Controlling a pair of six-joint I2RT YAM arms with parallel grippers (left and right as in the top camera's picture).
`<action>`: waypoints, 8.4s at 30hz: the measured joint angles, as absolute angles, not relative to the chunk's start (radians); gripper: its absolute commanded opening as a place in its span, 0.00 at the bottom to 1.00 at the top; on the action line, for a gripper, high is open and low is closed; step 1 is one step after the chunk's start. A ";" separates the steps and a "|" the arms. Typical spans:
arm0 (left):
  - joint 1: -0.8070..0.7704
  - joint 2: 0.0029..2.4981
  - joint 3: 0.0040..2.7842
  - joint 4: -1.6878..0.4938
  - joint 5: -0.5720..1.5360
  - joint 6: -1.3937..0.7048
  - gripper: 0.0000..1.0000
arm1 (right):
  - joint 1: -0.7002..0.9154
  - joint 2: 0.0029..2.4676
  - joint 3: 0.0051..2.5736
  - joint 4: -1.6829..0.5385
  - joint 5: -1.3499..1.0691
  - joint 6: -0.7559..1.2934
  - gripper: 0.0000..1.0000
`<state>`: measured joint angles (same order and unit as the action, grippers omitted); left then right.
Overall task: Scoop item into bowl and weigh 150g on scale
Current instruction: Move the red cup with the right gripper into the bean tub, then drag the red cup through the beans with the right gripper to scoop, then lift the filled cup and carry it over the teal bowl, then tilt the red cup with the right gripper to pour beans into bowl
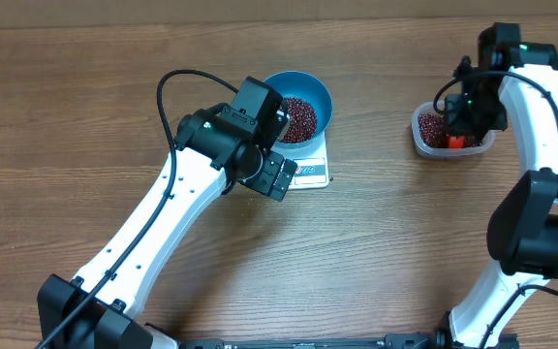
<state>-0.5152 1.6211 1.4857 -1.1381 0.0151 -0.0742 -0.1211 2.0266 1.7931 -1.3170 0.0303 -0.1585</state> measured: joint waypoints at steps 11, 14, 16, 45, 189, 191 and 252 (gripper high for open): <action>-0.515 1.621 1.486 -1.138 0.015 -0.074 1.00 | -0.109 2.032 1.793 -1.316 -0.066 -0.203 0.04; -0.515 1.621 1.486 -1.138 0.015 -0.074 1.00 | -0.109 2.032 1.793 -1.314 -0.098 -0.210 0.04; -0.515 1.621 1.486 -1.138 0.015 -0.074 1.00 | -0.110 2.032 1.793 -1.309 -0.116 -0.215 0.04; -0.515 1.621 1.486 -1.138 0.015 -0.074 0.99 | -0.264 2.070 1.793 -1.303 -0.420 -0.307 0.04; -0.515 1.621 1.486 -1.138 0.015 -0.074 0.99 | 0.165 2.103 1.968 -1.206 -0.758 -0.412 0.04; -0.515 1.621 1.486 -1.138 0.015 -0.074 1.00 | 0.167 2.103 1.968 -1.216 -0.757 -0.416 0.04; -0.515 1.621 1.486 -1.138 0.015 -0.074 1.00 | 0.272 2.103 1.969 -1.119 -0.507 -0.356 0.04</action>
<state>-0.5152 1.6211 1.4857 -1.1381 0.0151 -0.0742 0.2718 2.1029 1.9690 -1.1187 -0.5068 -0.3557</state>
